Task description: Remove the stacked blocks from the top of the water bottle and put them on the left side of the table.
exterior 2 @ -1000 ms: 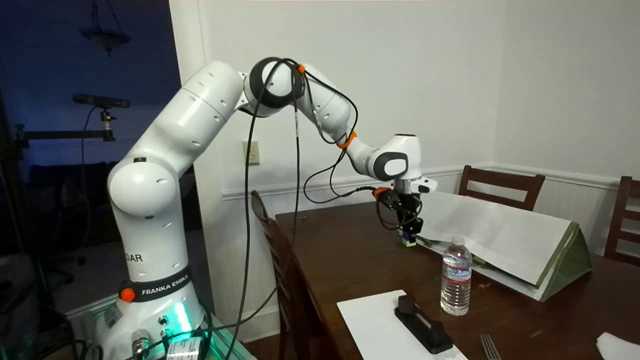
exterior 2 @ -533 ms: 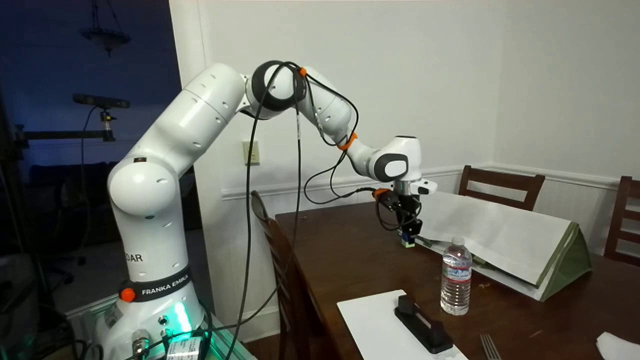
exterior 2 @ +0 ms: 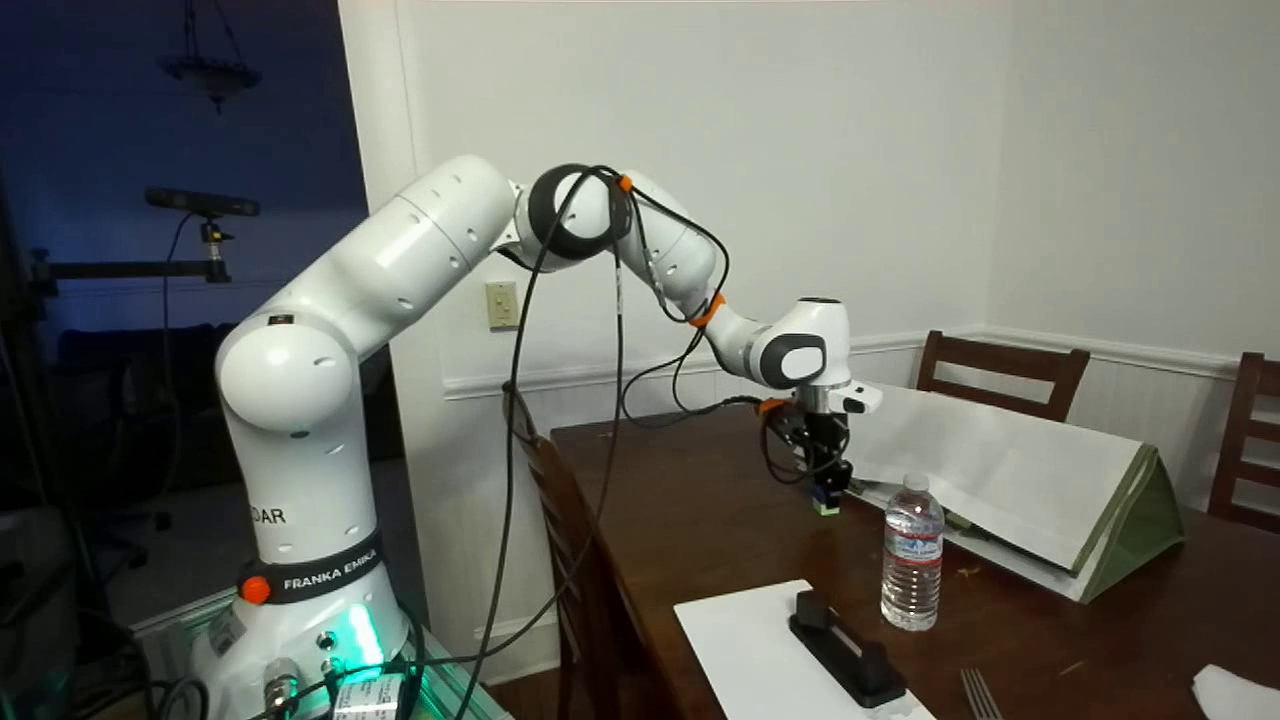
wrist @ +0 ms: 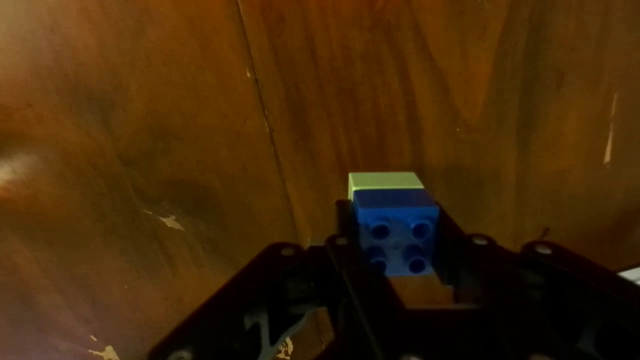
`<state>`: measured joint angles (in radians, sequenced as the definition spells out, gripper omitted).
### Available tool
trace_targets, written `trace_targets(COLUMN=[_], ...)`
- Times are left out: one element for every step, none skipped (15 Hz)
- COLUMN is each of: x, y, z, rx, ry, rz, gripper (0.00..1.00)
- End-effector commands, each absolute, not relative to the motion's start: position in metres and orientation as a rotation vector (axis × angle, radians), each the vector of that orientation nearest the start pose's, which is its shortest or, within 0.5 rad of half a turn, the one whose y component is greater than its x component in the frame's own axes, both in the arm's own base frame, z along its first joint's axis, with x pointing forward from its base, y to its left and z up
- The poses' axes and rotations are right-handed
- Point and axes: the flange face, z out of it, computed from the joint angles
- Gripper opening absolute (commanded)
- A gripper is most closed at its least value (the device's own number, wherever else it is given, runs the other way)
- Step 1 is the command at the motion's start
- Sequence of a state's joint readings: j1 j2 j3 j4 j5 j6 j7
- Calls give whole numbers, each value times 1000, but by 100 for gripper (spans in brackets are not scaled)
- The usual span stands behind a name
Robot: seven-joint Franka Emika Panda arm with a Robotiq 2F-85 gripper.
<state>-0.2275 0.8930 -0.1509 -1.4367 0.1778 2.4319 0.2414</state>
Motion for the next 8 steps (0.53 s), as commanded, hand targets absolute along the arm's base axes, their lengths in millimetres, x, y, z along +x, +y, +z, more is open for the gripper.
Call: trace_targets(x=[702, 704, 705, 706, 707, 707, 707, 704], y=[-259, -260, -261, -262, -263, -263, -263, -261], z=[160, 157, 154, 152, 151, 150, 151, 156], rx=[-2952, -2954, -2957, -2959, -2960, -2961, -2961, -2970], ry=[1106, 1109, 1114, 1118, 1121, 1124, 1121, 1126], rz=[-176, -173, -172, -167, -161, -152, -146, -112], gripper=[12, 12, 12, 12, 14, 34, 62, 62])
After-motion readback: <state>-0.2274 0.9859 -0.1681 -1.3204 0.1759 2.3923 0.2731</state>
